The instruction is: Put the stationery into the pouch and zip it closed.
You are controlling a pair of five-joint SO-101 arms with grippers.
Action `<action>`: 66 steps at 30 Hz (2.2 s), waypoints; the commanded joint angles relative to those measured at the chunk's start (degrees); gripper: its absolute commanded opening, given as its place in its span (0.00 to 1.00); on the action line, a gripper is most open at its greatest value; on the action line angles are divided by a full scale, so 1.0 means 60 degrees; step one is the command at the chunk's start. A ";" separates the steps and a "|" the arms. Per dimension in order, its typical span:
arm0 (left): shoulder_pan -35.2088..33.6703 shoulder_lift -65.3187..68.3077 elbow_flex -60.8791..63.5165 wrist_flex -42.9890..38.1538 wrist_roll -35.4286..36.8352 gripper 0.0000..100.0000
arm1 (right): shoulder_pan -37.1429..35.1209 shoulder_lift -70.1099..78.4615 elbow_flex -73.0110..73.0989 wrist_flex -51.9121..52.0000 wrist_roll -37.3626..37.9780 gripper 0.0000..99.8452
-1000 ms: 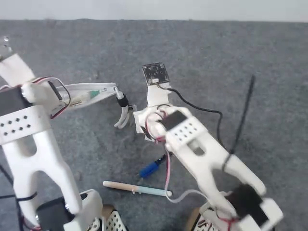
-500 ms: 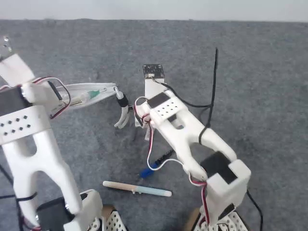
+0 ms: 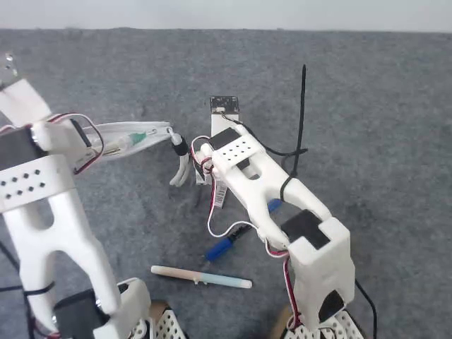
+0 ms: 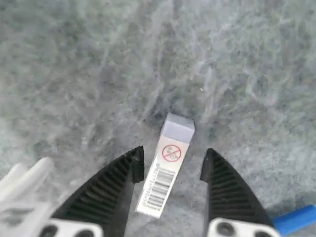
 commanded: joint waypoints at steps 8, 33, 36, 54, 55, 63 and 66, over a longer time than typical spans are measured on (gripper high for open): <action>-0.0059 -0.0059 -0.0403 -0.0205 0.0205 0.01 | 0.0725 0.1018 -0.1538 0.0037 -0.0059 0.15; -0.0059 -0.0059 -0.0388 -0.0176 0.0205 0.01 | 0.0242 -0.1004 -0.1597 0.2044 0.0425 0.01; -0.0059 -0.0059 -0.0388 -0.0161 0.0205 0.01 | 0.0125 -0.1546 -0.1597 0.2410 0.0425 0.01; -0.0044 -0.0044 -0.0388 -0.0161 0.0205 0.01 | 0.0095 -0.3714 -0.1538 0.3949 0.0425 0.01; -0.0044 -0.0044 -0.0388 -0.0161 0.0205 0.01 | 0.0095 -0.3817 -0.1538 0.4051 0.0425 0.01; -0.0044 -0.0044 -0.0388 -0.0161 0.0205 0.01 | 0.0095 -0.4652 -0.1509 0.4432 0.0440 0.01; -0.0044 -0.0044 -0.0374 -0.0161 0.0205 0.01 | 0.0095 -0.4945 -0.1099 0.4300 0.0440 0.01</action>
